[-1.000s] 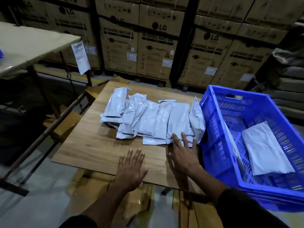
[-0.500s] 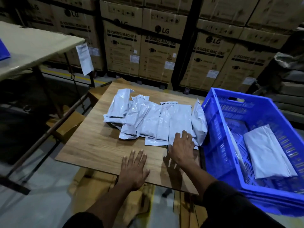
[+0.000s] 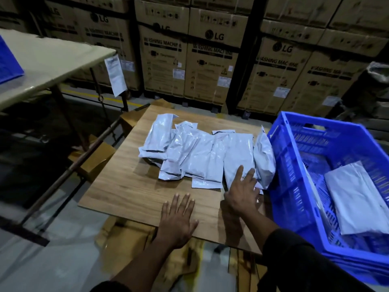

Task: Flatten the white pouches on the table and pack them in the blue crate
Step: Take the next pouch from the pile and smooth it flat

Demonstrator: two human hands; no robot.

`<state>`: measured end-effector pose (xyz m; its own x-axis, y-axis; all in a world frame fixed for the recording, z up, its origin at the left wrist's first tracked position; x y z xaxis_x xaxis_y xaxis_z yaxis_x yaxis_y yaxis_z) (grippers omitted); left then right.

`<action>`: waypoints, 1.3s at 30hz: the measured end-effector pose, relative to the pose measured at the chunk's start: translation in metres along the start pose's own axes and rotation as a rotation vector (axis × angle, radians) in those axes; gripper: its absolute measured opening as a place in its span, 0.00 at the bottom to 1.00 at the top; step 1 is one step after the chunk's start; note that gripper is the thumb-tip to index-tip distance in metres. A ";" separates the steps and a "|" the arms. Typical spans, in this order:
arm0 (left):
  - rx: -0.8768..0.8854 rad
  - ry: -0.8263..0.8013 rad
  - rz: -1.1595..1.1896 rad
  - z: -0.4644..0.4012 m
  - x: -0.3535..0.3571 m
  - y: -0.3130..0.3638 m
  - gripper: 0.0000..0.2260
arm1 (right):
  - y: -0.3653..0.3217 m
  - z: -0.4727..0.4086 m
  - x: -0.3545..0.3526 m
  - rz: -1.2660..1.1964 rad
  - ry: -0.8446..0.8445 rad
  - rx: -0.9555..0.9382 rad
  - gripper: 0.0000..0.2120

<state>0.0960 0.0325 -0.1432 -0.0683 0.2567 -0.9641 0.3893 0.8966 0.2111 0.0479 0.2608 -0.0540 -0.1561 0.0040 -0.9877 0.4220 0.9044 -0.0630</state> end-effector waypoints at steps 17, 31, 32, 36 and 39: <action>0.028 0.020 0.038 0.007 0.003 -0.008 0.36 | 0.037 0.092 -0.029 -0.490 0.178 0.056 0.44; 0.108 0.325 0.019 0.025 -0.031 0.015 0.27 | 0.045 0.101 -0.002 -0.074 -0.221 -0.765 0.37; 0.172 0.268 -0.015 0.020 -0.029 0.018 0.27 | 0.041 0.101 -0.003 -0.045 -0.248 -0.756 0.37; 0.192 0.083 -0.068 0.004 -0.019 0.034 0.29 | 0.027 0.110 -0.002 -0.151 -0.205 -0.701 0.39; 0.184 0.065 -0.087 0.005 -0.014 0.041 0.29 | 0.023 0.117 0.009 -0.166 -0.191 -0.618 0.39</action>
<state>0.1172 0.0641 -0.1220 -0.1656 0.2091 -0.9638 0.5398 0.8371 0.0889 0.1607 0.2320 -0.0806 0.0101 -0.1802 -0.9836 -0.1922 0.9649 -0.1788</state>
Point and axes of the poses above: each hand's wrist, its own z-axis away from the middle knuckle, its own x-axis out of the palm, y = z × x, the point moved 1 cm from there along -z, towards the middle knuckle, and after that the axes turned 11 degrees about y, right-handed, at the moved point
